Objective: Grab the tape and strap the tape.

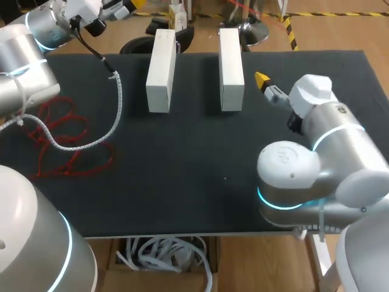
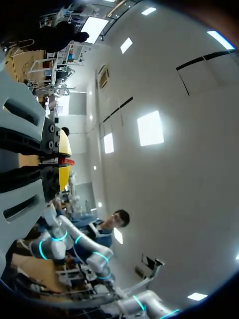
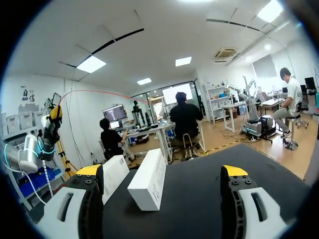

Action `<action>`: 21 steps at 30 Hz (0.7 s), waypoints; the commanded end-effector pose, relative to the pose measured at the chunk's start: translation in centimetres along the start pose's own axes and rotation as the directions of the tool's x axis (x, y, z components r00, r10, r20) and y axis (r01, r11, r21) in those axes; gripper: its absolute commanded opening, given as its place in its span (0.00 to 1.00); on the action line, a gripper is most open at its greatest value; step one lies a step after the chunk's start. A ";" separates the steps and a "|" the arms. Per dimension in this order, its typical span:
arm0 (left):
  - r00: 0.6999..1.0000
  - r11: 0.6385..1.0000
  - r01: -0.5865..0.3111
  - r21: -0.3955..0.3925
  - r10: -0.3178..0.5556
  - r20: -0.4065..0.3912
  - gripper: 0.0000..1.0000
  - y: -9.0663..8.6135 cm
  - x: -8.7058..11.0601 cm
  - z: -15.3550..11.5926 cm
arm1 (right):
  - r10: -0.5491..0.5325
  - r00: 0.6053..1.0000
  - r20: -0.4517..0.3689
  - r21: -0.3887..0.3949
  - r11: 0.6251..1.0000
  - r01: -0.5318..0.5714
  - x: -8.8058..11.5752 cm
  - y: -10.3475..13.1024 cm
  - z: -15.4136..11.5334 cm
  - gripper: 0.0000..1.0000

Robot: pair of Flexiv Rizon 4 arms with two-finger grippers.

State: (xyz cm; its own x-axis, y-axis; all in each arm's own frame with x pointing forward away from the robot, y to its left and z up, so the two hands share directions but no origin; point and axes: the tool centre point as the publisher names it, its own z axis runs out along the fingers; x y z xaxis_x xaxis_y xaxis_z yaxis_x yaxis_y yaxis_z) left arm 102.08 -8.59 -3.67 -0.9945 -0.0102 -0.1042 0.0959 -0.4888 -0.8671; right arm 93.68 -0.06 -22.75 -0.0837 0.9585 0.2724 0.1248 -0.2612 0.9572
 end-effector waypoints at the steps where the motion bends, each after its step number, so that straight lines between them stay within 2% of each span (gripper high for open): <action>1: 1.000 1.000 -0.002 0.003 0.002 -0.002 0.00 0.1 -0.1 0.0 | 0.064 0.995 0.073 -0.171 0.984 -0.050 0.7 -1.1 0.8 1.00; 4: 1.000 1.000 -0.002 0.003 0.002 -0.002 0.00 0.1 -0.1 0.0 | 0.158 0.986 0.055 -0.210 0.967 -0.144 0.7 -1.4 1.2 1.00; 6: 1.000 1.000 -0.002 0.003 0.002 -0.002 0.00 0.1 -0.1 0.0 | 0.249 0.968 0.023 -0.236 0.942 -0.237 0.8 -1.3 1.5 1.00; 9: 1.000 1.000 -0.002 0.003 0.002 -0.002 0.00 0.1 -0.1 0.0 | 0.377 0.926 -0.008 -0.263 0.893 -0.366 0.8 -1.2 1.7 1.00; 12: 1.000 1.000 -0.002 0.003 0.002 -0.002 0.00 0.1 -0.1 0.0 | 0.518 0.855 -0.025 -0.273 0.819 -0.504 0.7 -1.0 1.8 1.00; 14: 1.000 1.000 -0.002 0.003 0.002 -0.002 0.00 0.1 -0.1 0.0 | 0.625 0.779 -0.051 -0.262 0.744 -0.614 0.6 -1.1 1.8 1.00; 17: 1.000 1.000 -0.002 0.003 0.002 -0.002 0.00 0.1 -0.1 0.0 | 0.765 0.639 -0.078 -0.275 0.599 -0.752 0.2 -1.0 1.8 1.00; 19: 1.000 1.000 -0.002 0.003 0.002 -0.002 0.00 0.1 -0.1 0.0 | 0.850 0.519 -0.088 -0.260 0.483 -0.836 -0.1 -1.0 2.0 1.00; 21: 1.000 1.000 -0.002 0.003 0.002 -0.002 0.00 0.1 -0.1 0.0 | 0.901 0.422 -0.098 -0.253 0.388 -0.886 -0.3 -1.1 2.2 1.00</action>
State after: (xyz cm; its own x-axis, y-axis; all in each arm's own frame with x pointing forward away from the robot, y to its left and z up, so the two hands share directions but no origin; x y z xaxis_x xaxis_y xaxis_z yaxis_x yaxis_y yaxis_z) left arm 102.08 -8.59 -3.67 -0.9945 -0.0102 -0.1043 0.0959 -0.4889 -0.8671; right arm 95.39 0.48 -23.33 -0.0087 0.5997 0.8001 -0.0806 -0.7980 0.5973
